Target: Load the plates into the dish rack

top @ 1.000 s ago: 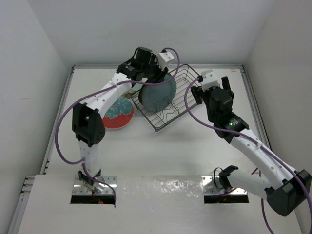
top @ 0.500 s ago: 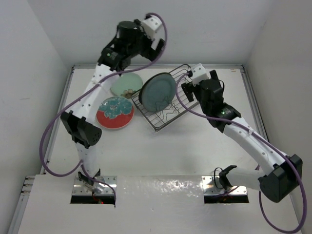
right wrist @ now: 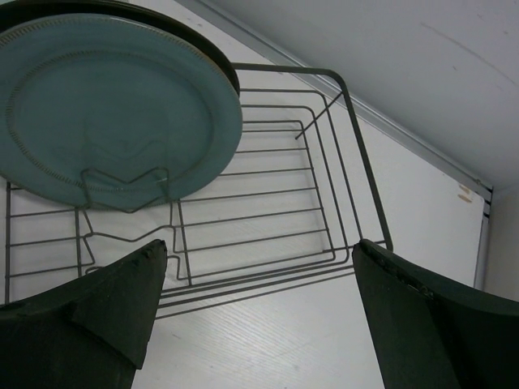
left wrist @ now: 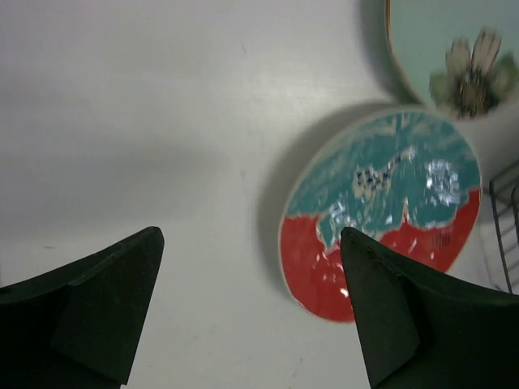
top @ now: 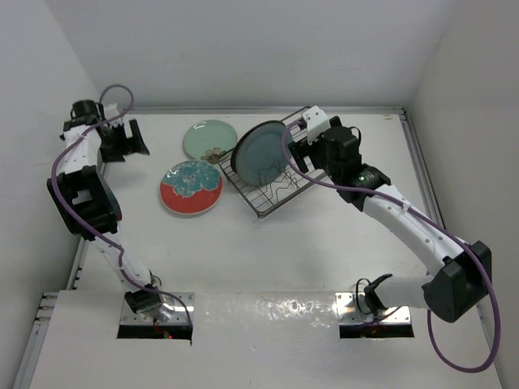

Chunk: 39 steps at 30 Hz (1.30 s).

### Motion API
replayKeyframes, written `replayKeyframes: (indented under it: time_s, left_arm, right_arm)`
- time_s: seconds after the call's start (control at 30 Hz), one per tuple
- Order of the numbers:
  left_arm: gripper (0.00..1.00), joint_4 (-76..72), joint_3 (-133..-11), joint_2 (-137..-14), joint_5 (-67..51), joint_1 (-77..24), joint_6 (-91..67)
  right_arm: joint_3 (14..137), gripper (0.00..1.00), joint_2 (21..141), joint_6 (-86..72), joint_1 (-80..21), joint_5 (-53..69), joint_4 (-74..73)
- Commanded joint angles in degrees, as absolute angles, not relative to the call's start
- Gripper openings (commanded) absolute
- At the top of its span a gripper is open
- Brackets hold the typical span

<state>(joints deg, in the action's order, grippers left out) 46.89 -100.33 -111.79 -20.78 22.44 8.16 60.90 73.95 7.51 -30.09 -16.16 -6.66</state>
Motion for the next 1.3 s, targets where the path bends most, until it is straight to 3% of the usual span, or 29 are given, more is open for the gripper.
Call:
replayKeyframes:
  time_s: [0.0,0.27,0.4,0.53,0.73,0.93,1.03,1.1,1.13,1.27]
  left_arm:
    - [0.86,48.35,-93.01,-108.72,-29.35,21.35,11.60]
    - [0.77,40.52,-79.64,-111.26,-32.96,22.94,7.48]
    - [0.75,38.85,-78.49,-113.29,-31.64,22.94,7.73]
    - [0.61,39.28,-77.08,-115.92,-33.65,22.76,7.74]
    - [0.58,39.90,-77.08,-118.82,-34.46,22.68,7.91]
    - [0.46,39.20,-77.61,-121.29,-35.86,22.68,7.56]
    - [0.34,39.55,-78.74,-123.22,-36.73,22.67,7.38]
    - [0.04,42.18,-80.93,-125.15,-36.57,22.76,7.73]
    - [0.00,42.36,-81.21,-125.24,-35.87,22.94,7.73]
    - [0.00,43.85,-83.14,-122.27,-36.91,24.08,8.70]
  right_arm:
    - [64.16,0.94,74.71,6.15,-30.23,-13.01,-5.28]
    - [64.34,0.94,74.79,5.45,-30.59,-11.43,-4.40]
    - [64.25,0.93,74.53,5.36,-30.67,-11.78,-4.31]
    - [64.16,0.93,74.27,5.36,-30.76,-12.57,-3.96]
    - [64.51,0.93,74.18,5.62,-30.76,-13.18,-3.87]
    - [65.21,0.94,74.18,6.85,-30.85,-13.27,-3.60]
    - [65.39,0.94,74.09,7.29,-30.85,-13.71,-3.60]
    - [65.48,0.94,73.92,7.47,-30.85,-13.89,-3.87]
    - [65.39,0.94,73.74,7.56,-30.85,-13.89,-4.04]
    - [64.95,0.94,73.30,8.52,-30.85,-14.33,-4.66]
